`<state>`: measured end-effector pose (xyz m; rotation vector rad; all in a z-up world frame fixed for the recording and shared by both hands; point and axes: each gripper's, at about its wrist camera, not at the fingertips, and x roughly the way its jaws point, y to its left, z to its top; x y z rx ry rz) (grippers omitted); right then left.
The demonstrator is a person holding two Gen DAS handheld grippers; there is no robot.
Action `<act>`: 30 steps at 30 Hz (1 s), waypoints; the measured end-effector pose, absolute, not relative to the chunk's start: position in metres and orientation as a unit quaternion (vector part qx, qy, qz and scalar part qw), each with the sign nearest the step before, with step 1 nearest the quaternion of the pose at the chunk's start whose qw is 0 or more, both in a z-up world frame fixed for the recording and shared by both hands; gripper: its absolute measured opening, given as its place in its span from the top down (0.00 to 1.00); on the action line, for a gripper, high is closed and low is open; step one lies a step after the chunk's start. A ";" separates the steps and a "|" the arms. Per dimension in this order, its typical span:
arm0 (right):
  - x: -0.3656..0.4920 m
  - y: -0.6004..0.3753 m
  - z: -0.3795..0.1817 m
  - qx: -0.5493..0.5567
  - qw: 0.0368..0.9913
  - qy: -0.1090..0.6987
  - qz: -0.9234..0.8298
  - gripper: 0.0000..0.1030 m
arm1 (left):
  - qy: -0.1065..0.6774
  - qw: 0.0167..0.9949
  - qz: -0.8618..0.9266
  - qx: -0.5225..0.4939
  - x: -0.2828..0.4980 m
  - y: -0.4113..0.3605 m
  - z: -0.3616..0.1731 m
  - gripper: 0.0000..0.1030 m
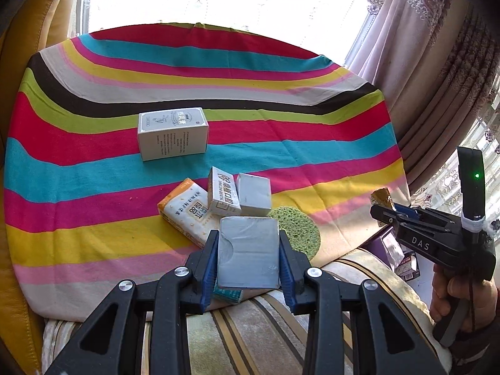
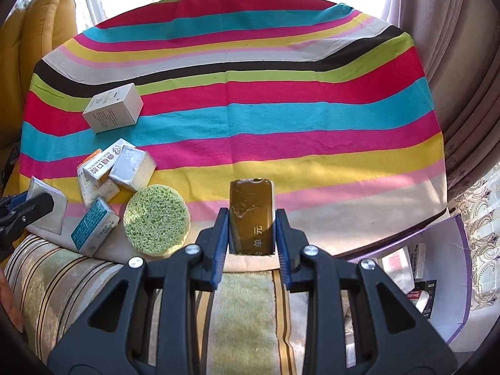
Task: Organize objects
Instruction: 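Carry the white cube and gold-brown box over the purple box, then open both tools to drop the cube and gold box into the purple box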
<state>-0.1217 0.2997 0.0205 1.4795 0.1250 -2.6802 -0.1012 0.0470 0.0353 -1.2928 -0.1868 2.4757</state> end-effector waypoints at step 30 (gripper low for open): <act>-0.015 0.463 0.028 0.478 -0.105 0.020 -0.872 0.68 | 0.041 0.353 0.809 -0.469 -0.033 0.256 0.054 0.65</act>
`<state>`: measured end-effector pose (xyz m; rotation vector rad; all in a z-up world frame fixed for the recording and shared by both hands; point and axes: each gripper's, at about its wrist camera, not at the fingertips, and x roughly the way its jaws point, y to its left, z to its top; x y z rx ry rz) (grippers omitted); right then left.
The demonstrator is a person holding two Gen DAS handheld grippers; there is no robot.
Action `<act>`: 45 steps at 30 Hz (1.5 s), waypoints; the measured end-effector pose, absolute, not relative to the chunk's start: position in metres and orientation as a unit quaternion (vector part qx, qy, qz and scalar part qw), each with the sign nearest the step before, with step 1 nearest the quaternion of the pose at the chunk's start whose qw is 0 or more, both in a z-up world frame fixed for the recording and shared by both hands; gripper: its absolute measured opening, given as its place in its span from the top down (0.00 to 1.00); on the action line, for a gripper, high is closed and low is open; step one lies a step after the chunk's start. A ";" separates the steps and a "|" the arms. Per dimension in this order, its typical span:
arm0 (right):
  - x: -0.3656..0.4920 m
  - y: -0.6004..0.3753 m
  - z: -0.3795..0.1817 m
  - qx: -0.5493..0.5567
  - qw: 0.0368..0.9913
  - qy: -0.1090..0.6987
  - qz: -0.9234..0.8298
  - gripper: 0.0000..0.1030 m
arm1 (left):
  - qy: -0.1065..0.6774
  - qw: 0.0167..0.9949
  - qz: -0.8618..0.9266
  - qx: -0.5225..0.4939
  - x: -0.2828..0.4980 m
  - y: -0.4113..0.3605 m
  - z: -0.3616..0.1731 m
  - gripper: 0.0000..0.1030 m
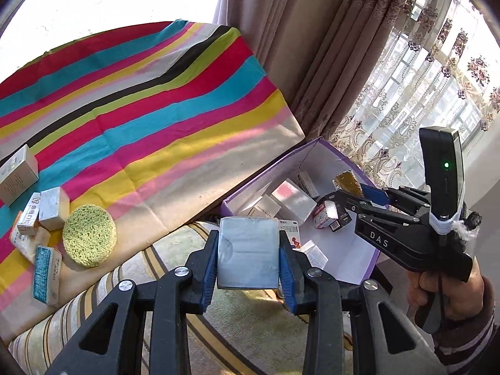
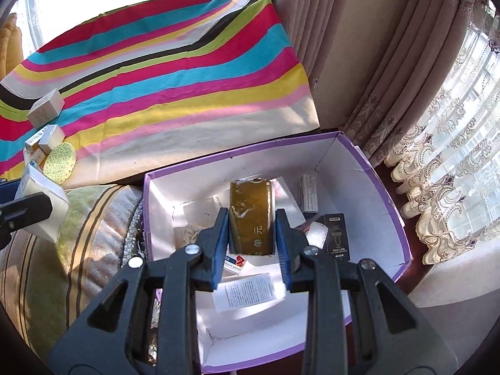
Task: Organize objects
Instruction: 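Open both tools to drop the cube and gold box into the purple box, then move both tools back over the pile on the striped cloth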
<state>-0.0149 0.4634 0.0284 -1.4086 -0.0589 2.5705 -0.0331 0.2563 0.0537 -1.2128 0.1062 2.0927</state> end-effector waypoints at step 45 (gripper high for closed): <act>-0.012 0.377 0.052 -0.456 0.006 -0.037 0.889 0.42 | -0.098 0.192 0.843 -0.493 -0.038 0.075 0.042 0.42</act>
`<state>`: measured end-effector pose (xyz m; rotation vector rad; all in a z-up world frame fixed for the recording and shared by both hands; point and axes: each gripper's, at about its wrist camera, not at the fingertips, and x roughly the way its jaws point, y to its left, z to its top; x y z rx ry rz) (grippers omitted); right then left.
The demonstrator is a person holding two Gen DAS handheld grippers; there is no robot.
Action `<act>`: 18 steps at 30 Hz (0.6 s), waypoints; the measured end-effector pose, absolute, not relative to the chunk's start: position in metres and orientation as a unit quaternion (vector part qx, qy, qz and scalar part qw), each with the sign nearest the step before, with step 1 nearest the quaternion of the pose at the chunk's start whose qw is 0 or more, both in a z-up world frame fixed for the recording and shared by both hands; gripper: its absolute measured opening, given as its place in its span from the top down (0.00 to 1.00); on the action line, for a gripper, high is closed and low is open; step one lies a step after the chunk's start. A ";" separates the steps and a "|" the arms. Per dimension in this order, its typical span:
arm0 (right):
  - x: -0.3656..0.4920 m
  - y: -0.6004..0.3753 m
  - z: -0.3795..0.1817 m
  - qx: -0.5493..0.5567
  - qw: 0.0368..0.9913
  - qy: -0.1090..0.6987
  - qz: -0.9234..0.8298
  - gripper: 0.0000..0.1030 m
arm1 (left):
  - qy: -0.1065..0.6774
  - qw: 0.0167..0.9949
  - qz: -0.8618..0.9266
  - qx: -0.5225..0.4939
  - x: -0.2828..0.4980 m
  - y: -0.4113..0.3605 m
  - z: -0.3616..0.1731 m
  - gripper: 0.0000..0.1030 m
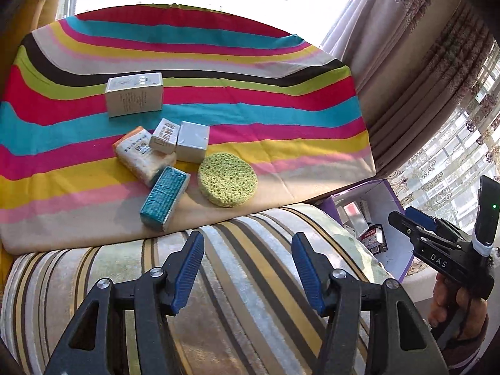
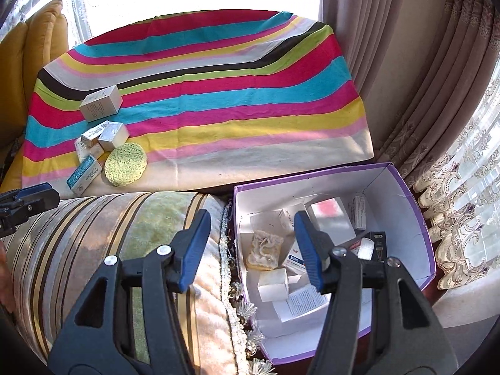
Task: Organize objects
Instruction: 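Move both tools back over the pile on the striped cloth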
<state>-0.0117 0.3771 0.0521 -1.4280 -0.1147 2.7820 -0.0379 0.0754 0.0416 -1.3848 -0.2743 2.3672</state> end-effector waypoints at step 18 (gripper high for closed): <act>-0.037 0.286 0.032 -0.484 -0.092 -0.106 0.864 0.28 | -0.099 0.143 0.830 -0.529 -0.069 0.031 0.012 0.43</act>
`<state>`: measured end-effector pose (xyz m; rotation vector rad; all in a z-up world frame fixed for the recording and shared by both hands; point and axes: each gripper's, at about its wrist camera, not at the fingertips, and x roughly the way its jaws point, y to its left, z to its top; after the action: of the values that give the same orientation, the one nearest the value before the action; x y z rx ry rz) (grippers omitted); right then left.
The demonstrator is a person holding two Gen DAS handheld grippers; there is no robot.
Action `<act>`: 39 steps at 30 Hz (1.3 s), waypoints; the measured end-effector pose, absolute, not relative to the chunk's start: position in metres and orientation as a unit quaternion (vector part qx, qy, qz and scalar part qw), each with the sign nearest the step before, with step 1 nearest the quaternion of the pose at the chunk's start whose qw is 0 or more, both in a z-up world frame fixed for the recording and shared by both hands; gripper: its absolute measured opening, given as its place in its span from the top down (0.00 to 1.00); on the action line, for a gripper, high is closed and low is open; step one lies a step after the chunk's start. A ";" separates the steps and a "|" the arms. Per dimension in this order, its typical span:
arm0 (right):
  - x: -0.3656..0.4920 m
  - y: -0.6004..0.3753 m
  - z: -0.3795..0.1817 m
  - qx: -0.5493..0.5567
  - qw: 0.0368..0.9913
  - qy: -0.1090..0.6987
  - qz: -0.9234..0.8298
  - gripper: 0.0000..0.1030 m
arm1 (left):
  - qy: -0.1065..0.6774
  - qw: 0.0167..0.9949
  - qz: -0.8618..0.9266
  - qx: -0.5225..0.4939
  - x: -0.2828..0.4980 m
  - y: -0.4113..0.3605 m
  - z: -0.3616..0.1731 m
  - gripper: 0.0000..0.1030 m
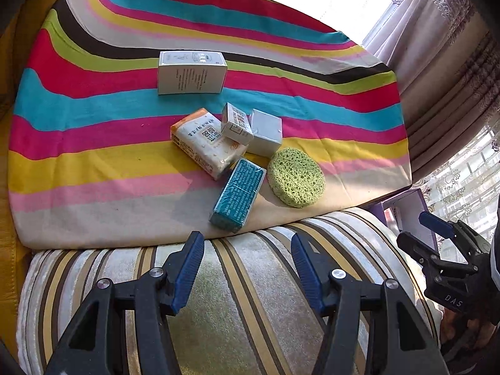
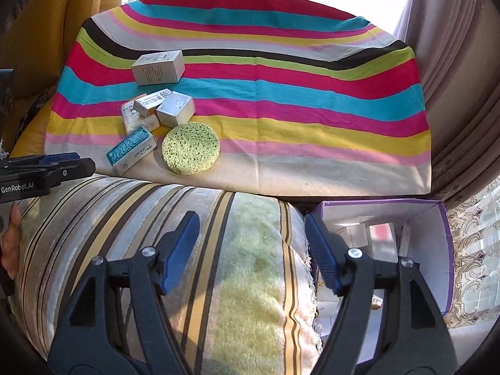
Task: Organize objects
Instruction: 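Move both tools back over the pile on the striped cloth, then grasp the teal box with the left tool while the right tool grasps the green sponge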
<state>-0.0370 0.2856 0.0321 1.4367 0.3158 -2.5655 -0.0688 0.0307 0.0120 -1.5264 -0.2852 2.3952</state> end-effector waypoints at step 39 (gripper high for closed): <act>-0.136 0.201 -0.036 0.550 0.159 0.149 -0.806 0.10 | -0.093 0.165 0.837 -0.513 -0.112 0.028 -0.013 0.65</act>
<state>-0.1359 0.2006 -0.0356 1.5723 0.4257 -2.3036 -0.1119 0.0283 -0.0125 -1.4614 -0.2655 2.3843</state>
